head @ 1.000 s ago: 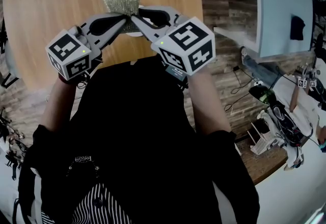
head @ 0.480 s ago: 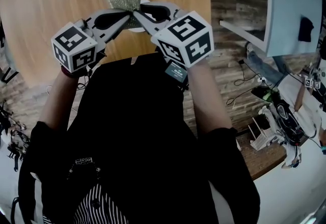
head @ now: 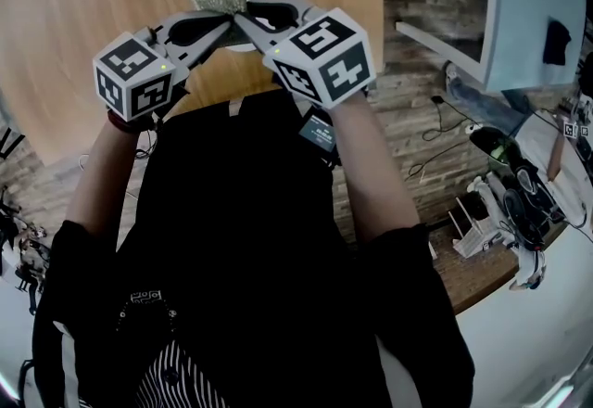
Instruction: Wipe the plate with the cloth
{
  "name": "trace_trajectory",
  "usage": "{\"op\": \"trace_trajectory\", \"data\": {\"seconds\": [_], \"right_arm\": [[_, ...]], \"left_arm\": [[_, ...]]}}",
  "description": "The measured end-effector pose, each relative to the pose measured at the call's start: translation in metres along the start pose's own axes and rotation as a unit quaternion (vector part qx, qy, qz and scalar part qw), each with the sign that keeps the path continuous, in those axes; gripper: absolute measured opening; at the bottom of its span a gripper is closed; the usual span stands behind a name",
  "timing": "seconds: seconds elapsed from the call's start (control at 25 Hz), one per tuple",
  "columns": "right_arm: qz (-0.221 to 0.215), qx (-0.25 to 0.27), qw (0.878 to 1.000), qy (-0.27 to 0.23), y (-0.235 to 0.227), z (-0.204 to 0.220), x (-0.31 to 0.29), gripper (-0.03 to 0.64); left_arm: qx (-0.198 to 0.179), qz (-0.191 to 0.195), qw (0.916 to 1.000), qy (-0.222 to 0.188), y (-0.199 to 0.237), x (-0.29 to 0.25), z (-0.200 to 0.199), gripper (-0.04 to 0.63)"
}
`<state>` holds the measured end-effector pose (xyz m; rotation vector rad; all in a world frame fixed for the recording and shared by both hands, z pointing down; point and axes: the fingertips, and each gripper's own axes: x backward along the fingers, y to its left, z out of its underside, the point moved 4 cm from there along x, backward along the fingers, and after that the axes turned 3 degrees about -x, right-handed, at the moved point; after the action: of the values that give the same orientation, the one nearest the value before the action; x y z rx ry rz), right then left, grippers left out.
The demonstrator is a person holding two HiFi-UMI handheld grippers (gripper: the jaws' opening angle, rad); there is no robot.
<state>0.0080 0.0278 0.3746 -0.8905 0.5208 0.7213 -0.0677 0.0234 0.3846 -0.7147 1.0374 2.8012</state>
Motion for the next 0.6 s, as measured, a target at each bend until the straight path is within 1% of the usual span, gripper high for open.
{"op": "trace_trajectory", "data": {"seconds": [0.08, 0.2, 0.28, 0.48, 0.6], "right_arm": [[-0.001, -0.005, 1.000, 0.003, -0.005, 0.003, -0.005, 0.043], [-0.001, -0.013, 1.000, 0.006, -0.029, -0.008, -0.005, 0.043], [-0.002, -0.019, 1.000, 0.011, -0.039, -0.007, -0.008, 0.043], [0.002, -0.032, 0.999, 0.037, -0.058, 0.021, -0.021, 0.043], [0.012, -0.047, 0.998, 0.044, -0.065, 0.031, -0.024, 0.043]], "left_arm": [[0.005, 0.000, 1.0000, 0.002, 0.005, -0.004, 0.004, -0.007], [0.005, 0.002, 0.9999, 0.015, 0.021, -0.020, -0.012, -0.006], [0.007, 0.004, 0.9996, 0.029, 0.027, -0.028, -0.013, -0.006], [-0.016, -0.001, 0.9959, 0.089, 0.034, -0.034, 0.002, -0.006], [-0.021, -0.015, 0.9918, 0.125, 0.047, -0.033, 0.019, -0.006]]}}
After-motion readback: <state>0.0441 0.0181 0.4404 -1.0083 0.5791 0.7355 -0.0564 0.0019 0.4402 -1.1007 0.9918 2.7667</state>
